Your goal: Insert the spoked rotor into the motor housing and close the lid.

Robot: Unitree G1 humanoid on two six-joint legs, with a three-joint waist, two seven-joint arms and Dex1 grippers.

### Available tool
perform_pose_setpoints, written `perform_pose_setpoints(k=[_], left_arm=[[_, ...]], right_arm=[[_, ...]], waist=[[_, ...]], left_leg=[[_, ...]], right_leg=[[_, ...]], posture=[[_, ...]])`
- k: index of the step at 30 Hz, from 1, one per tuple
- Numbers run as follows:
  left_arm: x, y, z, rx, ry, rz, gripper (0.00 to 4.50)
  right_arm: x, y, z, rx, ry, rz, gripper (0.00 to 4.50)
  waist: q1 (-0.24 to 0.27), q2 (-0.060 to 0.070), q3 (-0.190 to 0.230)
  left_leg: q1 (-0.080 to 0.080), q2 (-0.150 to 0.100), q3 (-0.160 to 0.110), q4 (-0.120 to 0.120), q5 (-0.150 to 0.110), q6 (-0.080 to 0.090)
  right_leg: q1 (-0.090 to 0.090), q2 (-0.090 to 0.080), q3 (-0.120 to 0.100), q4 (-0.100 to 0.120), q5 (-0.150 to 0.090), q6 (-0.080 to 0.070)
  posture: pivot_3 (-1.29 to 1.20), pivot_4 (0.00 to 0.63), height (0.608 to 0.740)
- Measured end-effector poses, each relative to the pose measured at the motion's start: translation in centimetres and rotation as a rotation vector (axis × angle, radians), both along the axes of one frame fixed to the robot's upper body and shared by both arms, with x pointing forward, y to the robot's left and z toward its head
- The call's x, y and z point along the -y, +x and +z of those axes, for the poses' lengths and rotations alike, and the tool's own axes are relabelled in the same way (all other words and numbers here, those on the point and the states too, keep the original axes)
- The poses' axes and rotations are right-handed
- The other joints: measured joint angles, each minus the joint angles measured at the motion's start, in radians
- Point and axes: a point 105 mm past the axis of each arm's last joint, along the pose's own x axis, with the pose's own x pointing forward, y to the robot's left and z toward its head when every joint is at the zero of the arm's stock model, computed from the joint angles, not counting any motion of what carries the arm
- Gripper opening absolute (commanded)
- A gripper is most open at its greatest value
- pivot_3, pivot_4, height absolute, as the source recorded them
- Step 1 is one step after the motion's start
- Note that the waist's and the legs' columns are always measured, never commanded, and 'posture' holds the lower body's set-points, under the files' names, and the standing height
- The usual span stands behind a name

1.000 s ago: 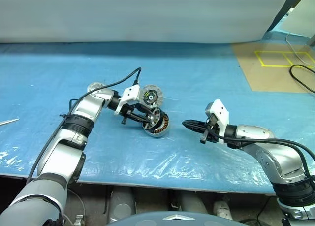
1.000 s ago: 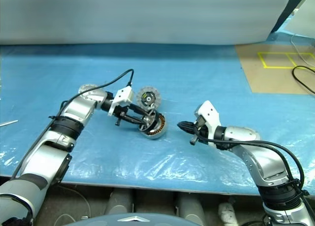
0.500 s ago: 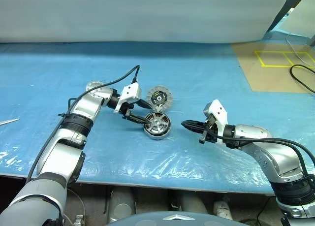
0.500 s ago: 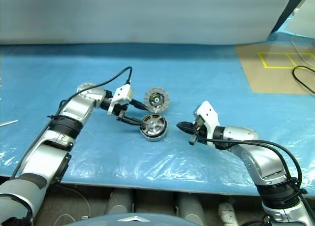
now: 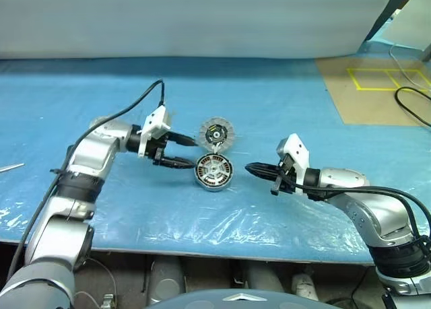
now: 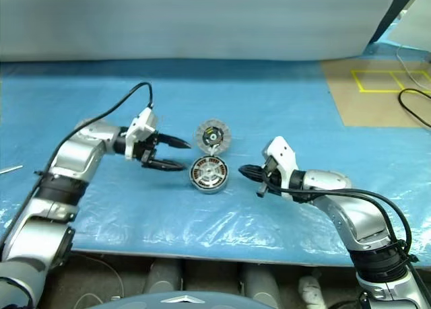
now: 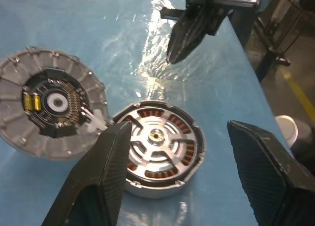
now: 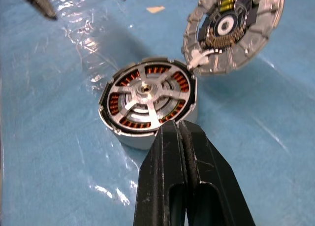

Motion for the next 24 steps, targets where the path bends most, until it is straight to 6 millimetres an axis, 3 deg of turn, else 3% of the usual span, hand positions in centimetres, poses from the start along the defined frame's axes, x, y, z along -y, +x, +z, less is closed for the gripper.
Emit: perform_pose_setpoints(k=[7, 13, 24], left_arm=[[0.0, -1.4, -0.9, -0.003, -0.187, 0.222, 3.26], [-0.9, -2.8, -3.4, -0.043, -0.173, 0.331, 3.26], [-1.2, -3.1, -4.4, -0.009, -0.167, 0.393, 3.26]], right_arm=[[-3.2, 1.3, 1.2, 0.018, 0.045, 0.129, 0.0], [-5.7, 2.3, -1.0, -0.054, 0.043, 0.211, 0.0], [-7.0, 4.2, -3.1, -0.06, -0.015, 0.26, 0.0]], waist=[[0.003, 0.0, 0.0], [-0.017, 0.0, 0.0], [-0.023, 0.0, 0.0]], left_leg=[[0.0, 0.002, 0.0, 0.004, 0.0, 0.0], [0.0, 0.003, 0.0, 0.003, 0.0, 0.0], [0.0, 0.003, 0.001, 0.003, 0.0, 0.0]], right_leg=[[0.0, 0.0, -0.001, 0.0, 0.0, -0.001], [-0.001, 0.001, -0.002, 0.0, 0.0, -0.001], [-0.001, 0.001, -0.002, 0.0, 0.0, -0.001]], posture=[[0.0, 0.15, 0.74], [0.0, 0.15, 0.74], [0.0, 0.15, 0.74]])
